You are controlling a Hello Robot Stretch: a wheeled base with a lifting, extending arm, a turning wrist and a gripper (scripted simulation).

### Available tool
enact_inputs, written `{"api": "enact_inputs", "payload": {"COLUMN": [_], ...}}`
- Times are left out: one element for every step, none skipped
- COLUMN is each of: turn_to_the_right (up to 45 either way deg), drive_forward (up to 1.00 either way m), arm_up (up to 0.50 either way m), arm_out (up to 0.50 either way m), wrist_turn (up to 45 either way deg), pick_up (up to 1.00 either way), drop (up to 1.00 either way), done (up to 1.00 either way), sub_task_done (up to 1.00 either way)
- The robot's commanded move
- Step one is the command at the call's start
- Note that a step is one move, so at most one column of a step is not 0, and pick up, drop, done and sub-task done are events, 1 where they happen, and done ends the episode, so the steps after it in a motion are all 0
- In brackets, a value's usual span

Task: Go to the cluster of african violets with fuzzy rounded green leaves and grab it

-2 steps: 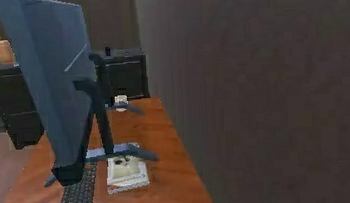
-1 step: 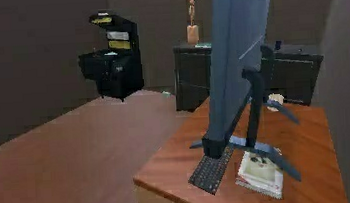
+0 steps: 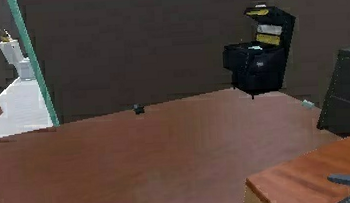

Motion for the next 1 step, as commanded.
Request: {"api": "enact_inputs", "payload": {"turn_to_the_right": [0.0], "drive_forward": [0.25], "arm_up": [0.00], "arm_out": [0.00], "wrist_turn": [0.0], "pick_up": [0.00], "drop": [0.00], "done": [0.00], "sub_task_done": [0.00]}}
